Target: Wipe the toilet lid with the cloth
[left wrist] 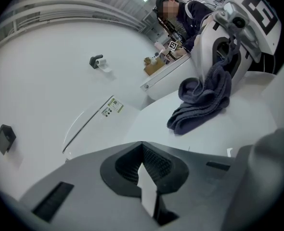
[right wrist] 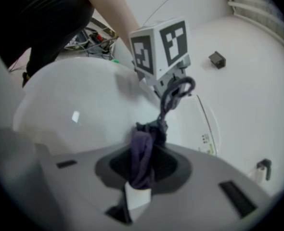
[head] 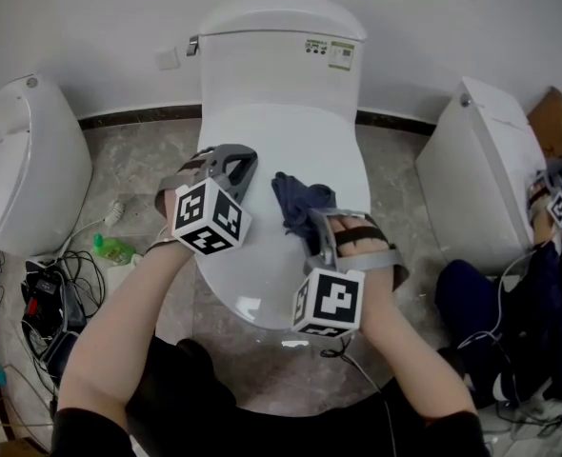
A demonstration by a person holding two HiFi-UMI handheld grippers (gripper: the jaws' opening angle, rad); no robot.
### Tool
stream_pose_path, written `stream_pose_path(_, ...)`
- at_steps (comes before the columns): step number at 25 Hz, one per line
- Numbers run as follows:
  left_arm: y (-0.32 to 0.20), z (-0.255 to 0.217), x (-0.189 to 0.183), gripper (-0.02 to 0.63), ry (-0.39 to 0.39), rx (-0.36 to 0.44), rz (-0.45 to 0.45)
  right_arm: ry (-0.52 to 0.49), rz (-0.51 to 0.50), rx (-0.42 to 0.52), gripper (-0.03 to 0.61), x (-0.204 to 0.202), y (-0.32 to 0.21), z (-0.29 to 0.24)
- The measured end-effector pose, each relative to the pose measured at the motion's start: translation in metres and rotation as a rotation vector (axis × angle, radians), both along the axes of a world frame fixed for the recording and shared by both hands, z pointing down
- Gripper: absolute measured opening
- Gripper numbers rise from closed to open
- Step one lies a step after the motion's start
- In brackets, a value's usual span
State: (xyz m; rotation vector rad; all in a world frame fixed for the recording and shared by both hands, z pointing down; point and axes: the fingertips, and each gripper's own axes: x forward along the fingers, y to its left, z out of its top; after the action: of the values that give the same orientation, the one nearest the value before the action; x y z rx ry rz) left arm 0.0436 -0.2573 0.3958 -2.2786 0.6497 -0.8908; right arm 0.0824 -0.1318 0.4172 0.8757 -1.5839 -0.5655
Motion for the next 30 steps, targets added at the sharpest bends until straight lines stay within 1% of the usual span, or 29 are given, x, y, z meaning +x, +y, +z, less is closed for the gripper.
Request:
stream_pose_path(8, 0.000, 0.006, 0.001, 0.011, -0.011, -0.006, 0.009, 0.014, -0.022, 0.012, 0.083, -0.009, 0.042, 0.004)
stream_pose_path(15, -0.002, 0.008, 0.002, 0.011, -0.009, -0.008, 0.008, 0.004, -0.040, -0.031, 0.083, -0.015, 0.073, 0.005)
stream_pose_path(25, -0.006, 0.010, -0.004, 0.011, -0.014, -0.008, 0.000, -0.024, -0.075, -0.121, 0.083, -0.023, 0.112, 0.008)
stream_pose_path(27, -0.006, 0.010, -0.006, 0.012, -0.016, -0.007, -0.002, -0.048, -0.077, -0.116, 0.082, -0.023, 0.112, 0.002)
stream_pose_path(30, -0.007, 0.009, -0.007, 0.011, -0.012, -0.006, -0.006, -0.077, -0.071, -0.076, 0.081, -0.019, 0.099, -0.017)
